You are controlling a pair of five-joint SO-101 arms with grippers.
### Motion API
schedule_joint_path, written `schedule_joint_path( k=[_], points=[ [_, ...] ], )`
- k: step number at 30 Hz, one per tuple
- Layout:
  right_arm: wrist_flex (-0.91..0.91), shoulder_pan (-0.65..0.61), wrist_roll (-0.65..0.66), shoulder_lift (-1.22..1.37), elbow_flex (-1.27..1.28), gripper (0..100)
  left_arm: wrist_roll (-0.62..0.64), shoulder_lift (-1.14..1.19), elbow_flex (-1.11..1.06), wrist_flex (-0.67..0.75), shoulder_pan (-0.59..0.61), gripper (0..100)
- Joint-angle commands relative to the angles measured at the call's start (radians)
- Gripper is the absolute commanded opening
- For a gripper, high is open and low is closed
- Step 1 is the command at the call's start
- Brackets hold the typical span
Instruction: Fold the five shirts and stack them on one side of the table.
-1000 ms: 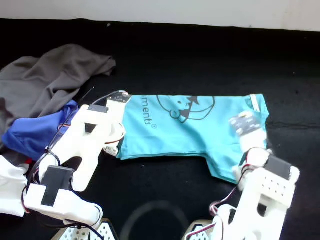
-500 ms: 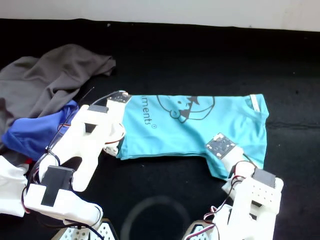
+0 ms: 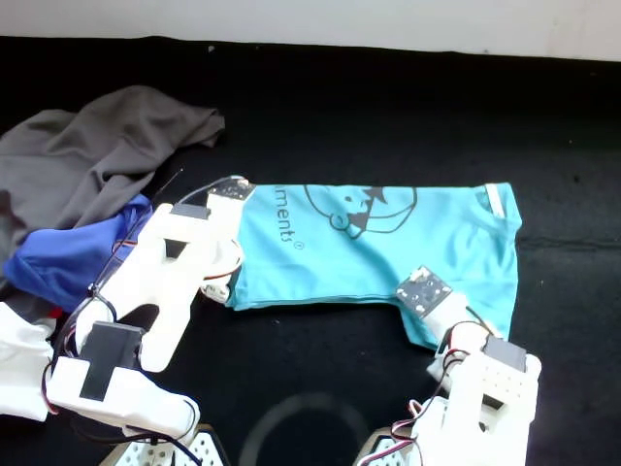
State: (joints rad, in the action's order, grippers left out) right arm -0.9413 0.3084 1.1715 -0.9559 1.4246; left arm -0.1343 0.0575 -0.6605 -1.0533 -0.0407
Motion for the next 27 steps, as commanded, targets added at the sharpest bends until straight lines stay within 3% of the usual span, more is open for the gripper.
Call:
schedule_joint_path(
  k=[1, 7, 12, 19, 27],
  points=[
    [0.094, 0.021, 0.011, -0.001, 0.005, 1.2, 0.003, 0.013, -0.010, 0.009, -0.010, 1],
    [0.226, 0.114, 0.009, 0.170, -0.047, 2.3, 0.003, 0.013, -0.012, 0.008, -0.010, 1],
    [0.182, 0.168, -0.055, 0.337, -0.280, 0.5, 0.003, 0.013, -0.012, 0.008, -0.010, 1],
    [-0.042, 0.107, -0.138, 0.478, -0.670, 0.5, 0.005, 0.013, -0.012, 0.008, -0.010, 1],
    [-0.054, 0.008, -0.249, 0.734, -0.923, 0.5, 0.005, 0.013, -0.012, 0.009, -0.010, 1]
  ],
)
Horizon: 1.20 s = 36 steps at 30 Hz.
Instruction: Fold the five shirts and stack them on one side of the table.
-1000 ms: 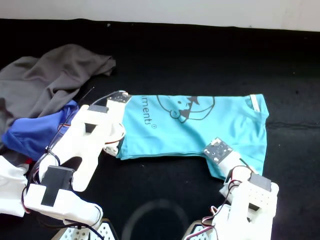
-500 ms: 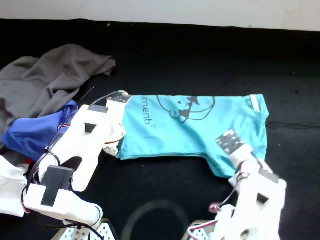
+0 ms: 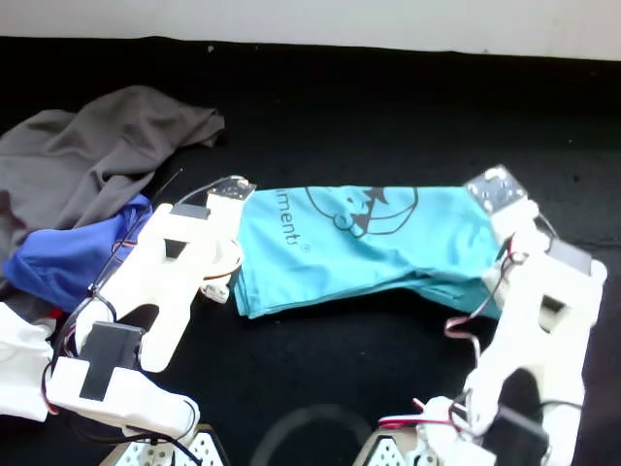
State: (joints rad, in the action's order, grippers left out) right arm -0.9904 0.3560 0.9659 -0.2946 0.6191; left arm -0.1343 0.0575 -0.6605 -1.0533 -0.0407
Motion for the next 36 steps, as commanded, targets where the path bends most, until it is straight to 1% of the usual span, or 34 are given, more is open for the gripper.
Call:
schedule_joint_path(
  k=[1, 7, 13, 15, 18, 19, 20, 22, 23, 26, 28, 29, 32, 34, 36],
  points=[
    [-0.005, -0.053, -0.057, 0.110, -0.153, 0.5, 0.005, 0.013, -0.012, 0.009, -0.010, 1],
    [-0.010, -0.134, -0.130, 0.292, -0.377, 0.5, 0.005, 0.013, -0.012, 0.009, -0.010, 1],
    [-0.012, -0.186, -0.140, 0.444, -0.493, 1.1, 0.005, 0.013, -0.012, 0.009, -0.010, 1],
    [-0.012, -0.191, -0.140, 0.473, -0.510, 5.5, 0.005, 0.013, -0.012, 0.009, -0.010, 1],
    [-0.012, -0.186, -0.141, 0.490, -0.516, 19.4, 0.005, 0.013, -0.012, 0.009, -0.010, 1],
    [-0.012, -0.183, -0.141, 0.489, -0.516, 22.0, 0.005, 0.013, -0.012, 0.009, -0.010, 1],
    [-0.012, -0.179, -0.141, 0.487, -0.516, 22.2, 0.005, 0.013, -0.012, 0.009, -0.010, 1],
    [-0.010, -0.163, -0.155, 0.484, -0.521, 21.1, 0.005, 0.013, -0.012, 0.009, -0.010, 1],
    [-0.010, -0.156, -0.186, 0.484, -0.538, 20.4, 0.005, 0.013, -0.012, 0.009, -0.010, 1],
    [-0.013, -0.099, -0.350, 0.484, -0.596, 19.3, 0.005, 0.013, -0.012, 0.009, -0.010, 1],
    [-0.070, -0.061, -0.431, 0.484, -0.639, 17.3, 0.005, 0.013, -0.012, 0.009, -0.010, 1],
    [-0.119, -0.050, -0.439, 0.484, -0.667, 14.6, 0.005, 0.012, -0.012, 0.009, -0.010, 1],
    [-0.298, -0.038, -0.437, 0.484, -0.754, 0.2, 0.005, -0.001, 0.002, 0.003, -0.016, 1],
    [-0.403, -0.036, -0.437, 0.486, -0.811, 1.8, 0.006, -0.030, 0.056, -0.055, -0.016, 1],
    [-0.470, -0.038, -0.437, 0.486, -0.860, 0.5, 0.006, -0.084, 0.139, -0.144, -0.025, 1]
  ],
)
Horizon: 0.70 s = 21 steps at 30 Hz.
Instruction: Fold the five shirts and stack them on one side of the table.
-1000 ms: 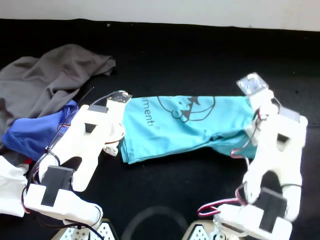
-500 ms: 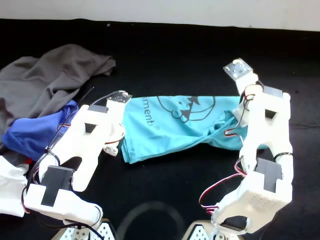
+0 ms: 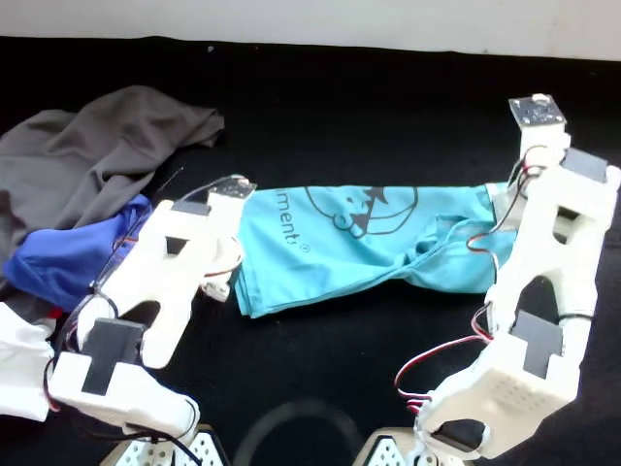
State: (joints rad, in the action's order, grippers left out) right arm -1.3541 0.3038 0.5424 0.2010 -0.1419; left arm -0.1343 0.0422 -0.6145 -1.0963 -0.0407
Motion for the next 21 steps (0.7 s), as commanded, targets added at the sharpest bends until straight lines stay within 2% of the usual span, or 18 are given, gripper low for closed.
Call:
schedule_joint_path(
  k=[1, 4, 6, 8, 12, 16, 21],
  points=[
    [-0.130, 0.010, -0.014, -0.010, -0.119, 0.5, 0.006, -0.101, 0.134, -0.150, -0.036, 1],
    [-0.217, -0.012, -0.012, -0.010, -0.163, 0.5, 0.008, -0.179, 0.206, -0.239, -0.130, 1],
    [-0.286, -0.035, -0.012, -0.010, -0.173, 0.5, 0.003, -0.191, 0.180, -0.226, -0.217, 1],
    [-0.325, -0.058, -0.012, -0.007, -0.165, 0.5, 0.000, -0.173, 0.105, -0.146, -0.289, 1],
    [-0.243, -0.074, -0.012, -0.007, -0.067, 0.6, 0.000, -0.087, -0.031, 0.060, -0.341, 1],
    [-0.111, -0.110, -0.020, -0.007, 0.087, 0.6, 0.005, 0.027, -0.038, 0.104, -0.302, 1],
    [0.059, -0.165, -0.021, -0.008, 0.220, 0.6, 0.005, 0.102, 0.045, 0.025, -0.154, 1]
  ],
)
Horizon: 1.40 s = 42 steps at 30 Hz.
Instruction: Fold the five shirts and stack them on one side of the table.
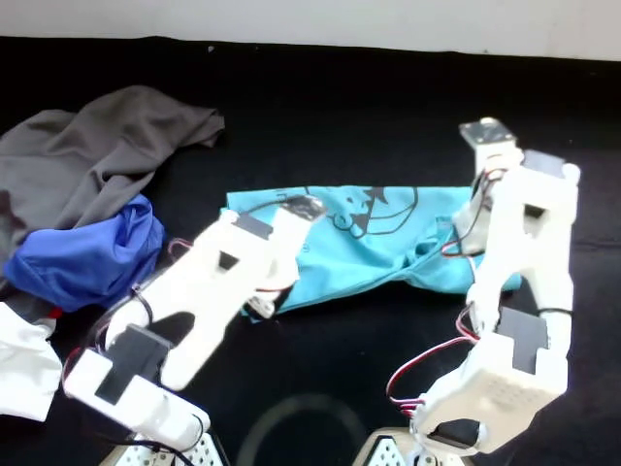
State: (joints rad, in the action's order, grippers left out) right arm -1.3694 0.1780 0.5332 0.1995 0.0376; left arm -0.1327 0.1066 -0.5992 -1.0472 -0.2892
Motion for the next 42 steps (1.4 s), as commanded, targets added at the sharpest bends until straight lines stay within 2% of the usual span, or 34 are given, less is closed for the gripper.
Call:
schedule_joint_path(
  k=[1, 6, 13, 16, 22, 27, 33, 38, 42],
  points=[
    [0.090, -0.054, -0.014, -0.007, 0.048, 0.6, 0.000, 0.047, 0.038, -0.028, 0.125, 1],
    [0.117, -0.156, -0.101, 0.001, 0.053, 0.6, -0.002, 0.050, 0.039, -0.023, 0.171, 1],
    [0.191, -0.237, -0.103, 0.001, 0.058, 0.6, -0.002, 0.050, 0.039, -0.023, 0.170, 1],
    [0.183, -0.237, -0.103, 0.001, 0.059, 0.6, 0.000, 0.050, 0.039, -0.023, 0.168, 1],
    [0.051, -0.239, -0.100, -0.001, 0.054, 0.6, 0.002, 0.051, 0.039, -0.023, 0.168, 1],
    [0.070, -0.237, -0.098, 0.002, 0.054, 0.6, 0.002, 0.053, 0.039, -0.023, 0.168, 1],
    [0.205, -0.236, -0.098, 0.076, 0.050, 0.6, 0.002, 0.054, 0.038, -0.023, 0.168, 1],
    [0.166, -0.239, -0.103, 0.242, -0.071, 0.6, 0.002, 0.054, 0.038, -0.023, 0.168, 1],
    [0.143, -0.239, -0.104, 0.269, -0.203, 0.6, 0.002, 0.054, 0.038, -0.023, 0.168, 1]
  ],
)
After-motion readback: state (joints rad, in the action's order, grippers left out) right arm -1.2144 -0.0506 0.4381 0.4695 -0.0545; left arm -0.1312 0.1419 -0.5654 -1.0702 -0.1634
